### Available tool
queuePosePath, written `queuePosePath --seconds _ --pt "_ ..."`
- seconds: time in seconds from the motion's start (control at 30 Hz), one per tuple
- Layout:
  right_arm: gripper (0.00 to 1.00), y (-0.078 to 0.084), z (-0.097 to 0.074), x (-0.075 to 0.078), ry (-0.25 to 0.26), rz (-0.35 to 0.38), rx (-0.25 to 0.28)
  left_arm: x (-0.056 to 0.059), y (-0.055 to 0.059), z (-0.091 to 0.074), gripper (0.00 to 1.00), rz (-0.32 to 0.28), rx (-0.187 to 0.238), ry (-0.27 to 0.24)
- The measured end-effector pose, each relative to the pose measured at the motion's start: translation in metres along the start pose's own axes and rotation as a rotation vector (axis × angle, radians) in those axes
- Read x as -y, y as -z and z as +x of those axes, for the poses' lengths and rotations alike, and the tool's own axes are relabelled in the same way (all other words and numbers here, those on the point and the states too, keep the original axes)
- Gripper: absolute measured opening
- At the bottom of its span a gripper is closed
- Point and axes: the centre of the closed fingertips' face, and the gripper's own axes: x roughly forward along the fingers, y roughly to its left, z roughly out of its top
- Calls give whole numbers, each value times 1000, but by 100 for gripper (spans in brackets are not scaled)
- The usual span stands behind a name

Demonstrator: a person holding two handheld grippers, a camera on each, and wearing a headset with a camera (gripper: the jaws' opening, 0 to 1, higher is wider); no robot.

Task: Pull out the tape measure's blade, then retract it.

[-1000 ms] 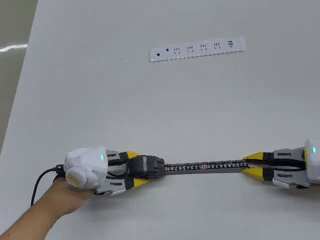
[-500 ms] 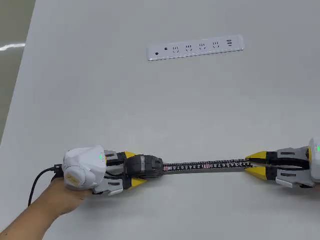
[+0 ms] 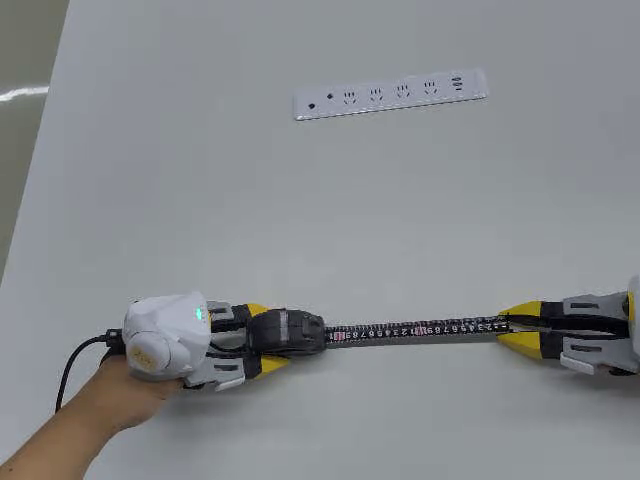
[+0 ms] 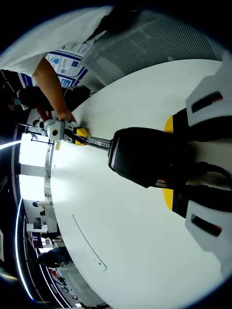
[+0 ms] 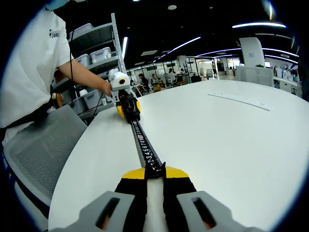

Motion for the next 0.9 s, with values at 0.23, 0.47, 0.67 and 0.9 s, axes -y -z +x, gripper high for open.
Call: queuePosePath --seconds 0.23,0.47,0.67,0.9 --pt "9 -1 -4 -2 2 7 2 0 1 0 30 1 -5 -1" --pt "9 2 -13 -1 12 16 -2 0 1 1 30 0 -1 3" --pt "9 6 -23 4 26 23 -4 0 1 1 30 1 -5 2" --pt "9 11 -25 6 34 30 -9 0 1 1 30 -1 -4 0"
